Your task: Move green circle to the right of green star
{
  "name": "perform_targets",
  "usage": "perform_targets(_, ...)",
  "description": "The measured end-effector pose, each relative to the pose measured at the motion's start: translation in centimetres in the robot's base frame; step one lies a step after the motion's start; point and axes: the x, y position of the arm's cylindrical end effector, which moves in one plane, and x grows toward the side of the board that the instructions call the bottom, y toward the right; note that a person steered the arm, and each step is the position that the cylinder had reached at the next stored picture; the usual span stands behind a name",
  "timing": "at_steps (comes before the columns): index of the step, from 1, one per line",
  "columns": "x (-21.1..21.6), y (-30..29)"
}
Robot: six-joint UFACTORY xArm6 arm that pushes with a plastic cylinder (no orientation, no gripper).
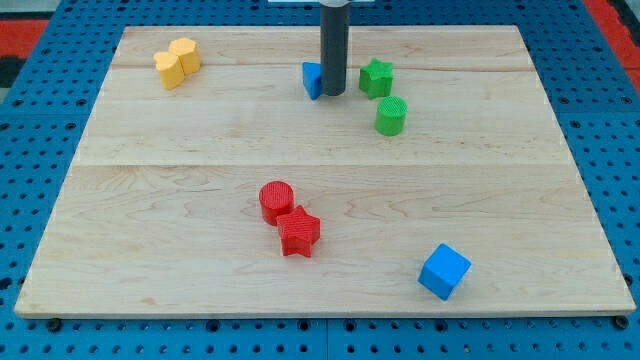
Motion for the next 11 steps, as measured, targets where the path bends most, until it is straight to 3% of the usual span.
perform_targets(3,1.4,-2.5)
perform_targets(5,8.6,1.8)
perform_targets(8,5.7,9.9)
perform_targets(11,4.6,7.7)
